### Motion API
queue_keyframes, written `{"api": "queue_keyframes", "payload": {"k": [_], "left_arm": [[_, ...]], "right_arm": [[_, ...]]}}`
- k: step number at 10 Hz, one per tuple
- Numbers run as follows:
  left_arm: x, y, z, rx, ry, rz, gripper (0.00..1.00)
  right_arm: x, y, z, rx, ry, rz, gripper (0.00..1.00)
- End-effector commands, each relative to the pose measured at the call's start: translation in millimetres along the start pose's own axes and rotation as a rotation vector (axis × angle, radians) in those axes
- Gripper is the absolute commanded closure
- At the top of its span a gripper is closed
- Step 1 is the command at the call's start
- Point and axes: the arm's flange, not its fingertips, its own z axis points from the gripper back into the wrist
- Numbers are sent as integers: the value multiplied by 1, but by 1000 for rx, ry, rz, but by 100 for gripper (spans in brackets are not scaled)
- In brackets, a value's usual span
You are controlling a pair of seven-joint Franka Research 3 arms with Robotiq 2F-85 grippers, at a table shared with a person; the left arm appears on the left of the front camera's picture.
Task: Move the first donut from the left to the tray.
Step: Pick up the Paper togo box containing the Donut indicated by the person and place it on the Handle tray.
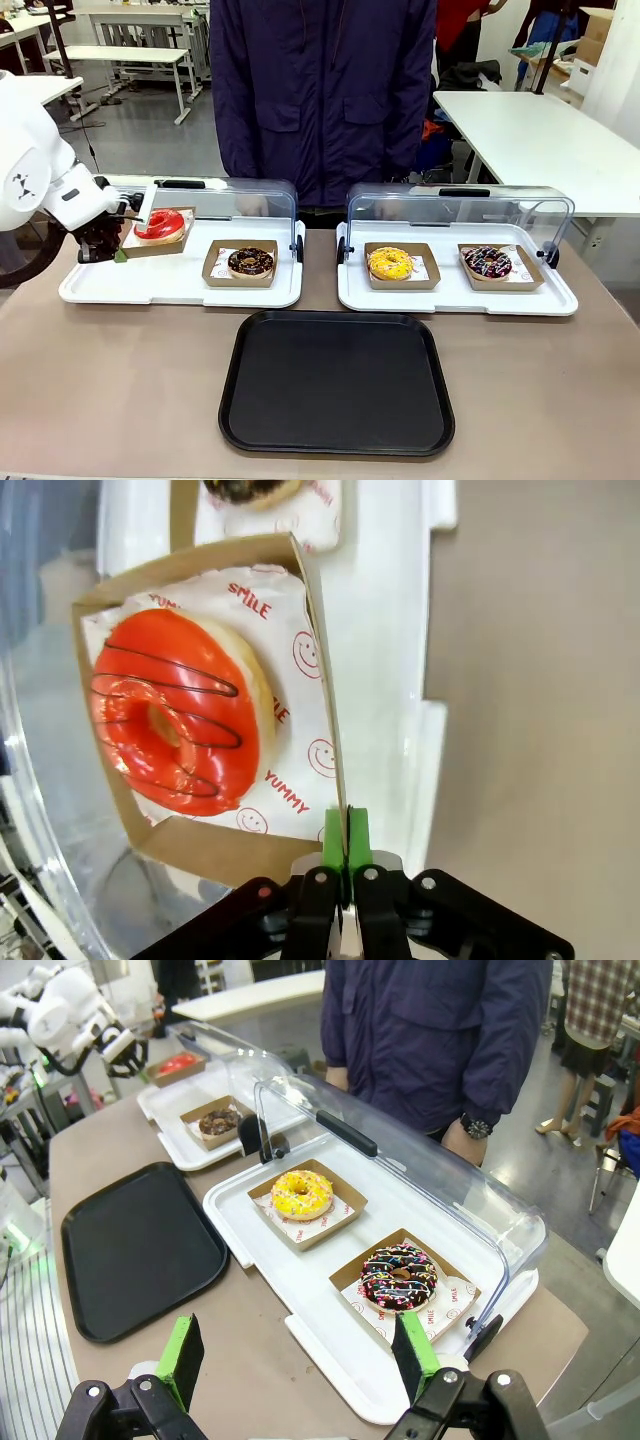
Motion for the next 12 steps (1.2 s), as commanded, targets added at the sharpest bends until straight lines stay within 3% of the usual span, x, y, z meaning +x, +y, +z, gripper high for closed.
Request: {"api": "queue_keyframes", "payload": {"k": [1, 6, 12], "left_arm": [[18, -27, 16, -6, 13, -10, 98], [105, -112, 42, -21, -44, -108, 98], [209, -207, 3, -99, -57, -152, 98]], "right_arm": [[1, -3, -1, -2, -32, 25, 0], [1, -3, -1, -2, -32, 25, 0], [1, -3, -1, -2, -32, 25, 0]]}}
